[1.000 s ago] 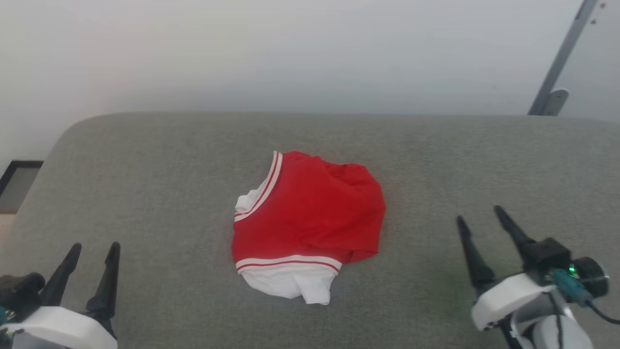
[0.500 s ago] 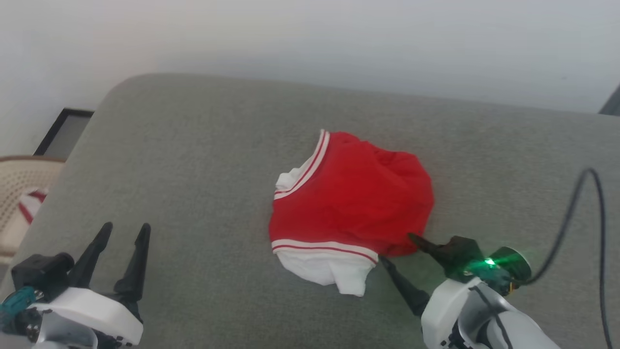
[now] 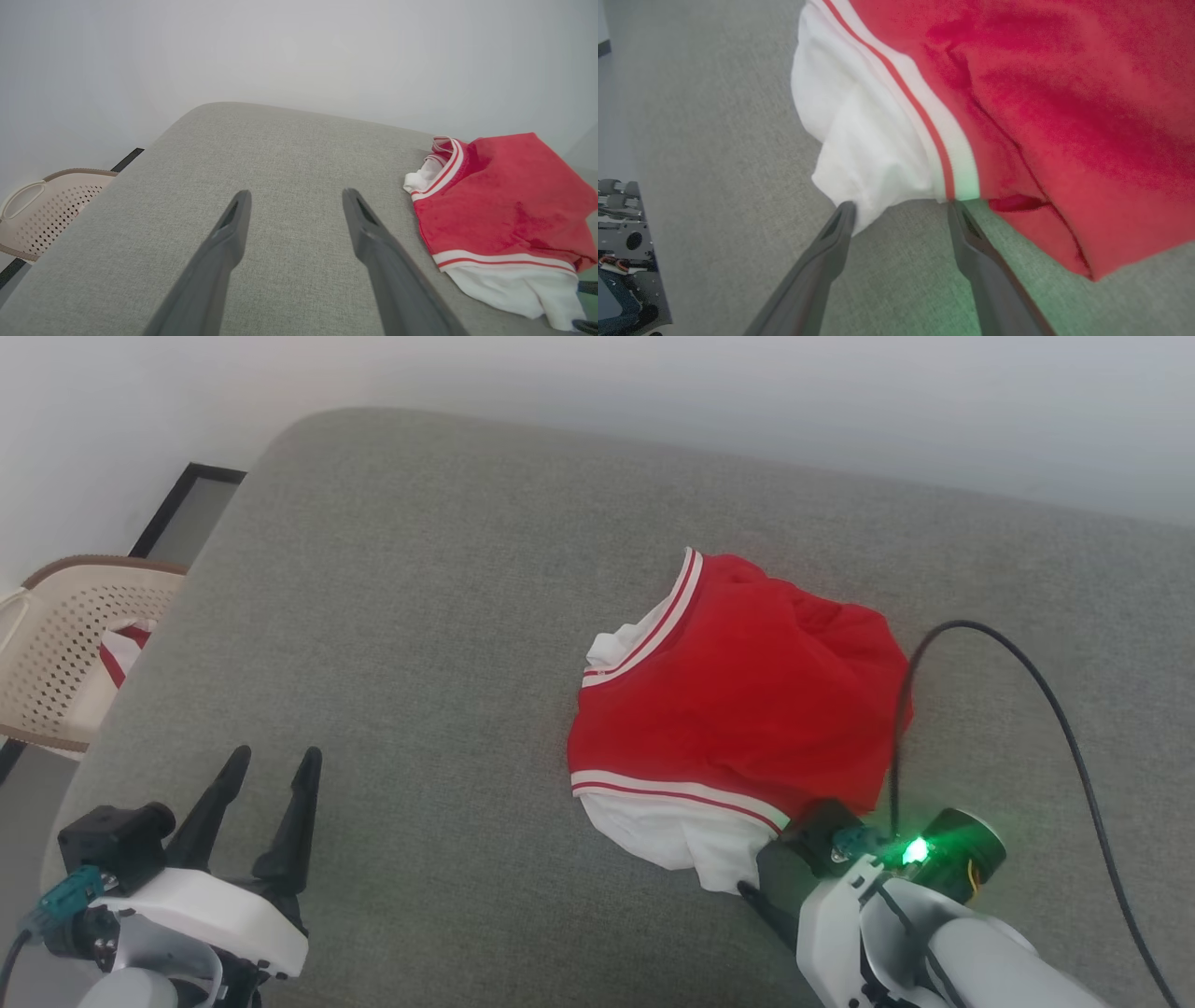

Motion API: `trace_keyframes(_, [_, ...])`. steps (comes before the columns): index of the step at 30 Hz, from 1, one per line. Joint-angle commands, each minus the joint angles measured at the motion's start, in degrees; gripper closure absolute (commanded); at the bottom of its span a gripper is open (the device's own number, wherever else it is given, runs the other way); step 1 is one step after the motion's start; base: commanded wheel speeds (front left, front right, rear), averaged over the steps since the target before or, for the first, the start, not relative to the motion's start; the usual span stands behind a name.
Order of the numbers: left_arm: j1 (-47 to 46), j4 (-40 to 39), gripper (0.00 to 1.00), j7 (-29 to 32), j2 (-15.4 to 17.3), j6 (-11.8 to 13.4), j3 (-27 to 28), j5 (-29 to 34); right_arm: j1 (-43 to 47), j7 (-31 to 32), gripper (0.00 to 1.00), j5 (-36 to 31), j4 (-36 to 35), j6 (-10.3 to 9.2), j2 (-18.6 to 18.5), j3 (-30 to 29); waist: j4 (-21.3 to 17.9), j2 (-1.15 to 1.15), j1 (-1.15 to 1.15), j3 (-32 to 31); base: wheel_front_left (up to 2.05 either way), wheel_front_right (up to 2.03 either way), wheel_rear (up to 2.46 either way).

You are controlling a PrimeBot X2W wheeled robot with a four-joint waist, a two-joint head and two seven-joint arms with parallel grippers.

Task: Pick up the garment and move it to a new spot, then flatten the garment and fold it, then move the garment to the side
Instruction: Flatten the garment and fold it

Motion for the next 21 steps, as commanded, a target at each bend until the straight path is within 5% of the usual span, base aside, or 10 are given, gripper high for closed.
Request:
trace_keyframes(1, [-0.76, 0.32, 0.0, -0.27, -0.06, -0.24, -0.03, -0.67, -0.55, 0.16, 0.4, -0.5, 0.68, -0.04, 0.45, 0.36, 0.1, 0.0, 0.0, 0.18, 0.0, 0.0, 0.0])
trace_keyframes(2, [-0.98, 0.48, 0.0, -0.39, -0.11, -0.22, -0.07, -0.74, -0.9, 0.08, 0.8, -0.98, 1.39, -0.05, 0.8, 0.0, 0.08, 0.0, 0.0, 0.29, 0.0, 0.0, 0.0])
trace_keyframes(3, [-1.18, 0.68, 0.0, -0.53, -0.13, -0.27, -0.04, -0.75, -1.26, -0.33, 1.0, -1.6, 2.06, -0.04, 0.98, -0.09, 0.06, 0.0, 0.0, 0.37, 0.0, 0.0, 0.0])
trace_keyframes(9, [-1.46, 1.57, 0.0, -0.97, 0.11, -0.29, 0.44, -1.08, -1.97, -2.85, 1.0, -2.8, 4.26, -0.05, 2.59, -2.18, -0.76, 0.0, 0.0, 0.3, 0.0, 0.0, 0.0])
trace_keyframes(21, [-0.04, 0.92, 0.0, -1.24, 1.87, 0.19, 1.4, -1.13, -0.6, -1.62, 1.0, -1.62, 1.15, -0.05, -0.82, -8.58, -5.07, 0.0, 0.0, -0.86, 0.0, 0.0, 0.0])
